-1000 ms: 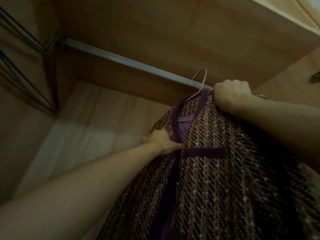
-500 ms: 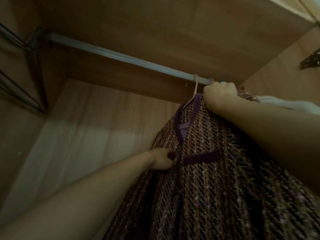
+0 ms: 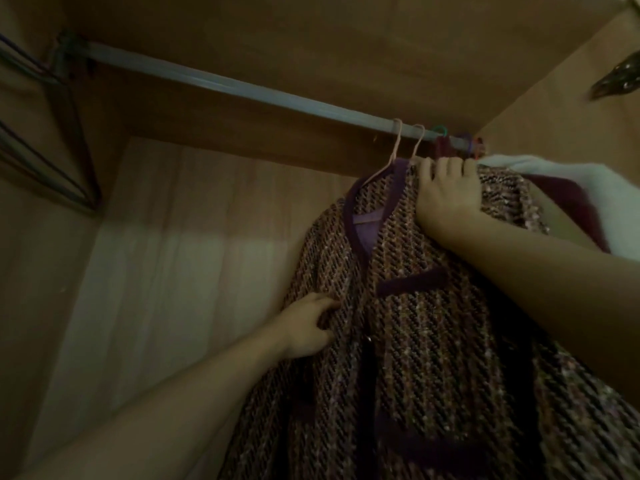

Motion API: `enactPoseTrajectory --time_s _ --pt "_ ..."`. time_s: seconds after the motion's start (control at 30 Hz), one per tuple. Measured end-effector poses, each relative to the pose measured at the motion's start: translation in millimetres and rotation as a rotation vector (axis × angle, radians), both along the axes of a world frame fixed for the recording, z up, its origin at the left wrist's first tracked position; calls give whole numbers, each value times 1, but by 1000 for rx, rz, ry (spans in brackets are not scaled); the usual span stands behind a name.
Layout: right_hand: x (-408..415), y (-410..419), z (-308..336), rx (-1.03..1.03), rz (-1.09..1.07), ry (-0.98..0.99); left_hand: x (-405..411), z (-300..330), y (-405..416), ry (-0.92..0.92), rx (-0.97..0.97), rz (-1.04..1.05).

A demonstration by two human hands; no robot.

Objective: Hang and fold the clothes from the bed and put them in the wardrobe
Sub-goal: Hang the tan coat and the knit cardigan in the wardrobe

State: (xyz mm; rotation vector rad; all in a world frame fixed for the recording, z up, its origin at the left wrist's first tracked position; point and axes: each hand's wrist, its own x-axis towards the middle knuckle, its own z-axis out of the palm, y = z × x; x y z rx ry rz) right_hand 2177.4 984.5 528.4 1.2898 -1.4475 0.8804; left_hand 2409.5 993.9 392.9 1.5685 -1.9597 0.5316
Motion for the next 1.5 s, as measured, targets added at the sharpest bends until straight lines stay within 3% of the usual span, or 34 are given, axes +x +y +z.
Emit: enactPoseTrajectory --time_s 0.1,0.3,0.43,0.53,0.6,0.77,0.87,1.1,1.3,1.5 --pt "3 4 -35 86 17 45 -4 -23 0 32 -6 10" --pt "15 18 -171 317 289 125 -25 -85 27 42 137 88" --pt "13 53 -270 464 532 95 -38 -147 76 -44 168 202" --pt "10 80 -338 517 543 258 -45 -196 114 -20 188 264" --pt "2 97 -371 513 560 286 -55 -226 142 -29 209 327" --pt "-29 136 -436 586 878 259 -94 -293 221 -21 171 493" --pt "-50 165 -476 824 993 288 -115 -332 261 14 240 544" --pt "-83 214 -521 1045 970 228 -154 -389 334 -25 335 614" --pt "-108 269 -530 1105 912 196 -177 -418 376 -25 422 598" --pt "-127 325 -549 1138 860 136 -188 -434 420 -70 364 537"
